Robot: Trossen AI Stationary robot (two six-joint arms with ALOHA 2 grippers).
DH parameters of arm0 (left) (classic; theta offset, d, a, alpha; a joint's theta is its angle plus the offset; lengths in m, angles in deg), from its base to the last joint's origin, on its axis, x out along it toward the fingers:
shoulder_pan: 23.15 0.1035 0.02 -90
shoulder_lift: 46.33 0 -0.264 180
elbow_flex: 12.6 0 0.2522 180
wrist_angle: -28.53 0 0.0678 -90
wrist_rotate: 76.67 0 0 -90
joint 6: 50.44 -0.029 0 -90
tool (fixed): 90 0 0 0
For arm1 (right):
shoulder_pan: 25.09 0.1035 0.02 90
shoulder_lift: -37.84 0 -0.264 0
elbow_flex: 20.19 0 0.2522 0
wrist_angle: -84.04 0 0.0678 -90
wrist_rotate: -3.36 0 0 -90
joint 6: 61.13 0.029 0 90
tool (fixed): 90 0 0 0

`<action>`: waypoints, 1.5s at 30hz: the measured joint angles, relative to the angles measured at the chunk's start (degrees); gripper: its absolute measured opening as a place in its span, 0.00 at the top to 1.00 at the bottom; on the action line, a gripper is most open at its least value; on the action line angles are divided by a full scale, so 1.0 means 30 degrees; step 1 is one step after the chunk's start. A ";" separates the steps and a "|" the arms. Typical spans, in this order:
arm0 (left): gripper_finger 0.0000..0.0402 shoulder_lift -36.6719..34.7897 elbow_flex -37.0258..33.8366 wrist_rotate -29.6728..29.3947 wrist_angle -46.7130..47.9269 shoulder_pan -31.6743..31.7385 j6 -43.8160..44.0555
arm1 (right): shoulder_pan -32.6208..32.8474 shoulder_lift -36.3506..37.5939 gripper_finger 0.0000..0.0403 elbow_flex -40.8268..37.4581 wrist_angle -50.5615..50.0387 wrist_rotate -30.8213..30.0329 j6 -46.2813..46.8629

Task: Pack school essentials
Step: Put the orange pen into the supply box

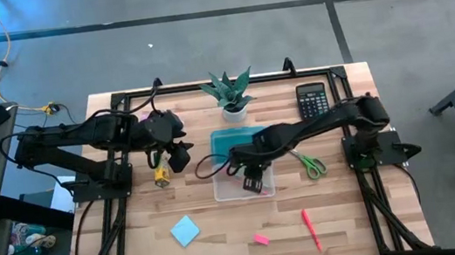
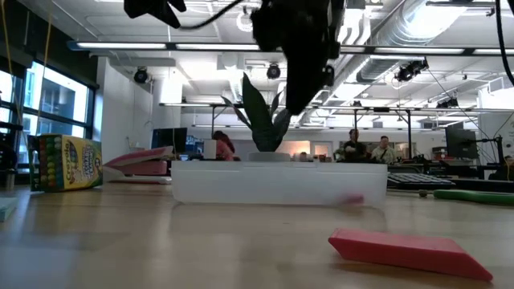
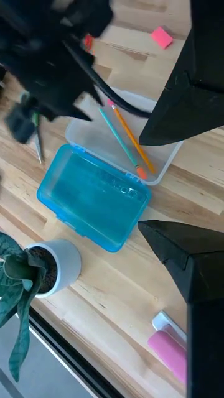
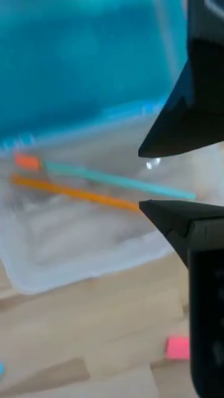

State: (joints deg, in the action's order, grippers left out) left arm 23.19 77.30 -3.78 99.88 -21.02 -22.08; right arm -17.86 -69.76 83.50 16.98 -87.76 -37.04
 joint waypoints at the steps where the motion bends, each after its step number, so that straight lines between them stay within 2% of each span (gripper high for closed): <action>1: 0.51 0.0000 0.0000 0.0004 0.0005 0.0000 0.0000 | 0.0060 0.0389 0.73 0.0000 -0.0300 -0.0533 -0.0236; 7: 0.51 0.0000 -0.0003 0.0004 0.0007 0.0000 0.0000 | 0.0818 0.2661 0.77 -0.0448 -0.2465 -0.3969 -0.0491; 11: 0.51 0.0003 -0.0006 0.0004 0.0004 0.0003 0.0000 | 0.1103 0.4977 0.78 -0.3284 -0.2356 -0.4127 0.1070; 17: 0.51 0.0007 -0.0007 0.0004 -0.0123 0.0007 -0.0007 | 0.1947 0.9058 0.79 -0.7684 -0.1073 -0.3190 0.7551; 22: 0.51 0.0007 -0.0007 -0.0011 -0.0338 0.0007 -0.0007 | 0.3485 1.0820 0.79 -0.8995 -0.1016 -0.2449 1.3334; 28: 0.51 0.0007 -0.0007 -0.0025 -0.0437 0.0007 -0.0006 | 0.6120 1.0712 0.79 -0.9005 -0.1237 -0.2263 1.9101; 32: 0.51 0.0007 -0.0007 -0.0062 -0.0444 0.0012 -0.0005 | 0.7595 0.9958 0.79 -0.9005 -0.1214 -0.2258 2.1806; 39: 0.51 0.0007 -0.0007 -0.0069 -0.0452 0.0015 -0.0007 | 0.9038 0.8401 0.78 -0.9005 -0.0663 -0.1398 2.3353; 45: 0.51 0.0007 -0.0007 -0.0200 -0.0466 0.0015 -0.0007 | 0.9578 0.6773 0.68 -0.9005 0.0715 -0.1192 2.4559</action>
State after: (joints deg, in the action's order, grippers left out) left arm 23.21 77.27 -4.38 98.48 -20.98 -22.10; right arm 10.88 -49.44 56.49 19.12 -91.33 36.64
